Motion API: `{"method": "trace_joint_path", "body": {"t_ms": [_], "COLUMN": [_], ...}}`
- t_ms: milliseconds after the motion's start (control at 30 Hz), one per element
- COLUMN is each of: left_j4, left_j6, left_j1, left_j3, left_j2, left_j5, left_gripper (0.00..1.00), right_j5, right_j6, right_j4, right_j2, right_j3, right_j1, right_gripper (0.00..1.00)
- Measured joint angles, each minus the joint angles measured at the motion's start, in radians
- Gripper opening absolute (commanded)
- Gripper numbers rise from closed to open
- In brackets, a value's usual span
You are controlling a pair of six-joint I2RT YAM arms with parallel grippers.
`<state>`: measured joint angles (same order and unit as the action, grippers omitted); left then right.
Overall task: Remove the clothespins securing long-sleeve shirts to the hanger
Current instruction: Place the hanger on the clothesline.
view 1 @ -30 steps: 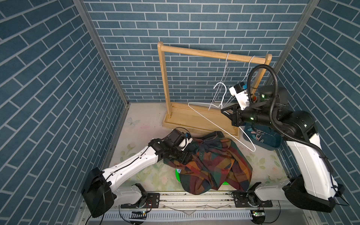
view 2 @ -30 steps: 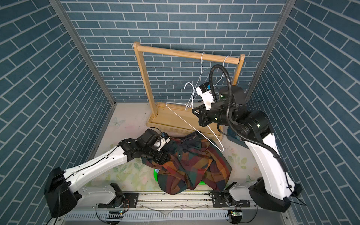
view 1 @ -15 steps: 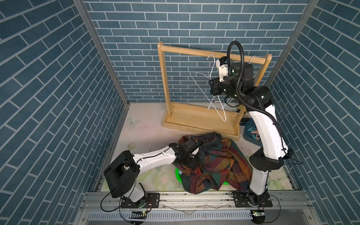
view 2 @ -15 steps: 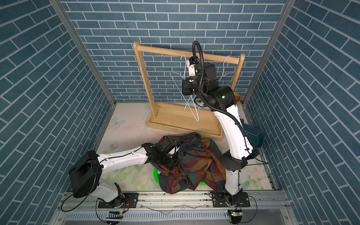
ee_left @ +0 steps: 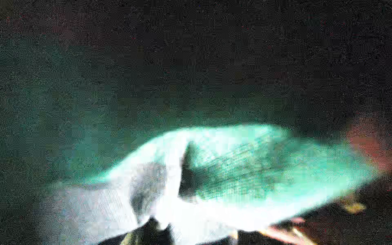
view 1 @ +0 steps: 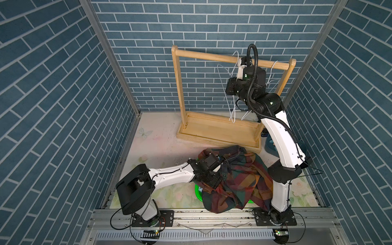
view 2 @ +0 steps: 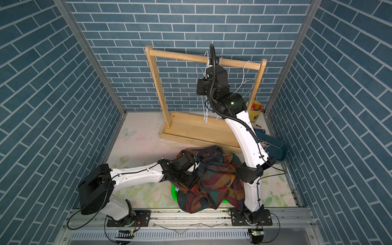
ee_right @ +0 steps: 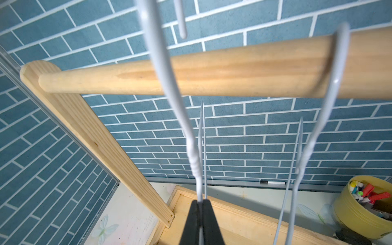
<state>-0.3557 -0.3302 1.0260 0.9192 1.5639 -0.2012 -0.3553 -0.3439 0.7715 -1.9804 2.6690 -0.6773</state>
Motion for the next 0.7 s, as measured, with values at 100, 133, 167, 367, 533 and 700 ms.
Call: {"method": "trace_joint_path", "body": {"t_ms": [100, 133, 167, 367, 533, 700], "left_j4": [0.019, 0.023, 0.027, 0.042, 0.064, 0.080], "left_j6": [0.000, 0.000, 0.000, -0.005, -0.013, -0.019], "left_j1": [0.002, 0.002, 0.002, 0.002, 0.003, 0.004], "left_j3": [-0.016, -0.019, -0.022, -0.034, -0.048, -0.055], "left_j2": [-0.010, -0.012, -0.014, -0.021, -0.024, -0.024], "left_j5": [0.002, 0.002, 0.002, 0.002, 0.000, 0.000], "left_gripper": [0.72, 0.72, 0.72, 0.71, 0.71, 0.71], "right_j5": [-0.015, -0.017, -0.018, -0.014, 0.005, 0.054], "right_j6": [-0.008, -0.011, -0.017, -0.050, -0.054, -0.071], "right_j4": [-0.017, -0.021, -0.026, -0.030, -0.035, -0.047], "right_j2": [-0.020, -0.025, -0.032, -0.082, -0.116, -0.120], "right_j3": [0.019, 0.020, 0.021, 0.023, 0.023, 0.023], "right_j1": [0.008, 0.011, 0.015, 0.057, 0.079, 0.081], "right_gripper": [0.00, 0.00, 0.00, 0.00, 0.00, 0.28]}}
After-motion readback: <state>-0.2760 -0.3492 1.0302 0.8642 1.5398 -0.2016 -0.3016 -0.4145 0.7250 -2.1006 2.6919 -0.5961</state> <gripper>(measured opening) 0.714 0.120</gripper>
